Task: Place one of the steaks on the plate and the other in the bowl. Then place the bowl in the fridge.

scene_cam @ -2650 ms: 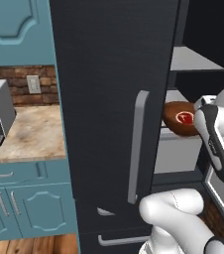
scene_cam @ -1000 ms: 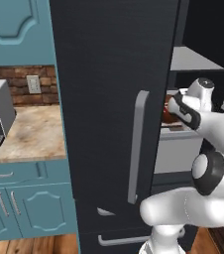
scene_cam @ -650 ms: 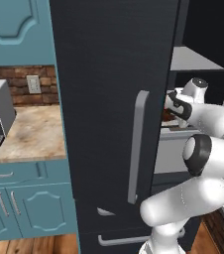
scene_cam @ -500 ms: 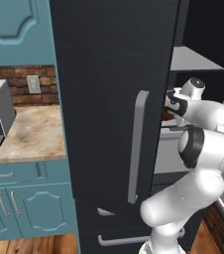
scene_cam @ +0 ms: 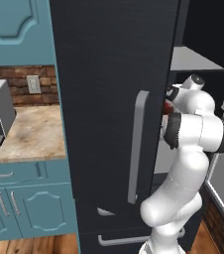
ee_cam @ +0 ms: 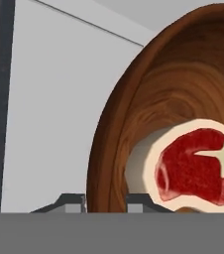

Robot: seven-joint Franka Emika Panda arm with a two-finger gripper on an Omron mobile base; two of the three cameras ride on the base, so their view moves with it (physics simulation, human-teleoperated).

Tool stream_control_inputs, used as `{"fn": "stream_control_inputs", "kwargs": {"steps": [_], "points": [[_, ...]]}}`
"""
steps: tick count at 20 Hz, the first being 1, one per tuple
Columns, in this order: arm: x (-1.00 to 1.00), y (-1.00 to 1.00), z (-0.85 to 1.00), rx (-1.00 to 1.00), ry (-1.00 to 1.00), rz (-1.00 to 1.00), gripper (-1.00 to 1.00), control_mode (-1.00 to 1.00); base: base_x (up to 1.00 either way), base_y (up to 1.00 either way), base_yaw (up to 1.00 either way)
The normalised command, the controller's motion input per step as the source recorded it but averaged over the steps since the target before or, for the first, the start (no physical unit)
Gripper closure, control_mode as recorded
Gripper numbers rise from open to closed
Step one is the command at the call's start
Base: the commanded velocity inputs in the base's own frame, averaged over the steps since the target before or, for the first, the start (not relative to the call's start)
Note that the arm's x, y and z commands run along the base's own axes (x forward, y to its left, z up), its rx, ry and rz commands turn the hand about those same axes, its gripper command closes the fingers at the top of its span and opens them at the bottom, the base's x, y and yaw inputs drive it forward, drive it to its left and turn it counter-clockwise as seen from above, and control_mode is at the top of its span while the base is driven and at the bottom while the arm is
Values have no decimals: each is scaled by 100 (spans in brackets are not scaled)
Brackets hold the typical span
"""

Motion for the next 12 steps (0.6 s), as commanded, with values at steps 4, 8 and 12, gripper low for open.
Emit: {"fn": "stream_control_inputs", "kwargs": {"steps": [4,8,12], "points": [[24,-3,-11,0,0,4,-100,-100,0,0,0],[-25,1,-1,0,-7,2,-100,-100,0,0,0],[-41,23,0,-4,-19,0,-100,-100,0,0,0]]}}
